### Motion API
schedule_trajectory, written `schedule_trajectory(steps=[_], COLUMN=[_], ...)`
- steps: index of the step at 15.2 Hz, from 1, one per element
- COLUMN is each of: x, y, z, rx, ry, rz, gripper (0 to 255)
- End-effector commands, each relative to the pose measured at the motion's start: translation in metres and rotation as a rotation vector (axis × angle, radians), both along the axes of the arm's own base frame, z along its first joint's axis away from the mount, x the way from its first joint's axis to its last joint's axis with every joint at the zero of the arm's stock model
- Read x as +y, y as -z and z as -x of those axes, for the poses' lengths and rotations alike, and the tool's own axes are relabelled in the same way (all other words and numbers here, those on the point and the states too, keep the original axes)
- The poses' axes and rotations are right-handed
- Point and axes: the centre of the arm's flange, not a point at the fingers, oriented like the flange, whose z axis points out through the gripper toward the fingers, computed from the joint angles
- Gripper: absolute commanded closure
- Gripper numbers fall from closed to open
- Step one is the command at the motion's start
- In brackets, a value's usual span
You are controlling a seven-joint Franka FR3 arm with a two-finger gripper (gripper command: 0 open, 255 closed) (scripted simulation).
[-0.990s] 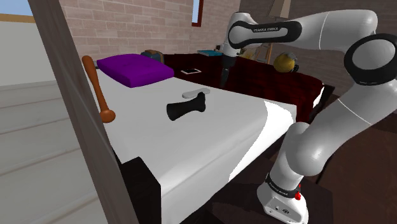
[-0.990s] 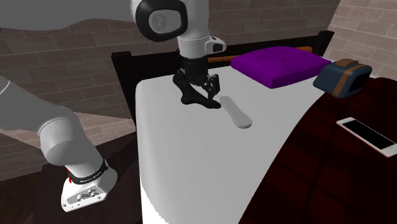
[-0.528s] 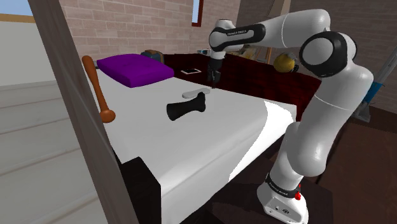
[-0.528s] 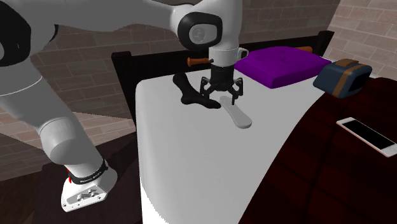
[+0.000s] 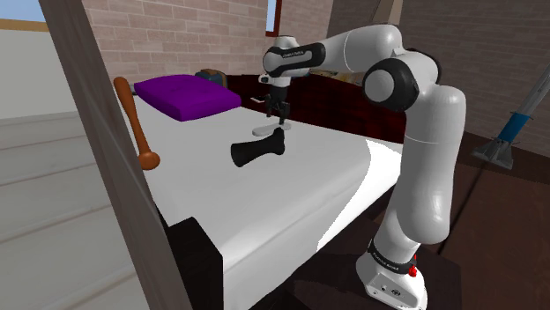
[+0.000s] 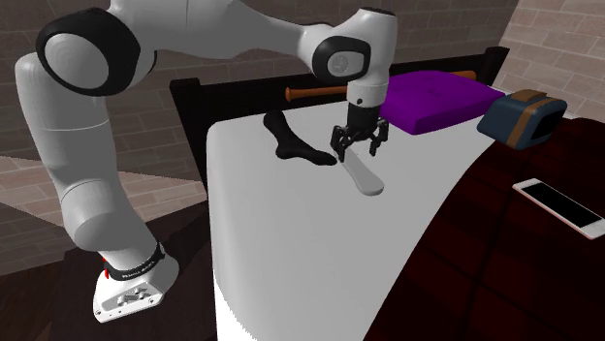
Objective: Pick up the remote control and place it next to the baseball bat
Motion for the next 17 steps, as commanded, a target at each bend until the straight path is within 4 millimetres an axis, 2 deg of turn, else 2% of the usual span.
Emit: schedule_trajectory(steps=[1, 6, 14, 15, 17], x=[0.001, 0.001, 0.001, 0.001, 0.001], y=[0.010, 0.040, 0.040, 0.040, 0.040], z=[-0.005, -0.006, -0.006, -0.006, -0.006], rx=[0.001, 0.001, 0.001, 0.001, 0.001], ry=[-0.023, -0.023, -0.023, -0.023, -0.023], rz=[0.001, 0.001, 0.001, 0.001, 0.001], gripper=[0, 0, 0, 255, 255])
